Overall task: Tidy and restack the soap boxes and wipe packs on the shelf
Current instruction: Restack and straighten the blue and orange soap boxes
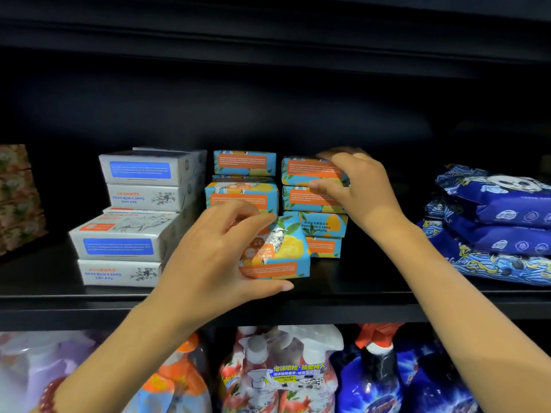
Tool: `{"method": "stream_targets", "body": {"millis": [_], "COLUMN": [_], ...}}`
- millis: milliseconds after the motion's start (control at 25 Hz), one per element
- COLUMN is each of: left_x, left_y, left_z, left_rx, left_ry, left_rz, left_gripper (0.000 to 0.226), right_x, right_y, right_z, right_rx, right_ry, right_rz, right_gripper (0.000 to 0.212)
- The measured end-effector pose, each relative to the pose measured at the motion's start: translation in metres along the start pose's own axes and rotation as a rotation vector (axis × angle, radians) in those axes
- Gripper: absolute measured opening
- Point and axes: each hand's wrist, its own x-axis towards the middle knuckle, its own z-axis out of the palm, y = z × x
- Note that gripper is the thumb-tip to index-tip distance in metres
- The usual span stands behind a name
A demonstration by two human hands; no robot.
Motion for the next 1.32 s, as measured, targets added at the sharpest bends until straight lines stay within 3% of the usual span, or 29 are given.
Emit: {"method": "stream_targets", "body": {"millis": [240,320,440,560,680,960,1320], "left_x": [0.006,0.011,0.021,0.028,0.027,0.006,0.012], "left_y": [0.019,0.025,0.032,0.036,0.038,0.036,0.040], "left_z": [0.021,0.029,0.041,0.053,0.056,0.042,0.050], "left_rx": [-0.030,-0.010,0.008,-0.017,-0.077,-0.147,-0.136], "left_ry": [-0.060,-0.096,-0.145,-0.251,-0.276,-0.020,-0.043], "left_rz": [0.065,0.097,0.141,0.062,0.015,0.028,-0.058], "left_gripper": [0.078,0.075,0.072,0.075,0.070,0.024,0.024], "right_x": [-0.061,-0.094,-0.132,-0.149,-0.158,-0.168,-0.170], "right_y": [0.012,0.026,0.037,0.038,0.038,0.036,0.035], "right_z": [-0.022,-0.033,-0.045,-0.042,-0.035,-0.027,-0.026], "right_rx": [0.022,0.011,0.101,0.104,0.066,0.061,0.062], "right_ry": [0.277,0.155,-0.100,-0.213,-0.227,-0.142,-0.128], "right_rz": [-0.115,-0.067,0.075,0.107,0.128,0.163,0.175], "right_gripper": [0.038,0.032,0.043,0.053,0.043,0.034,0.035]}}
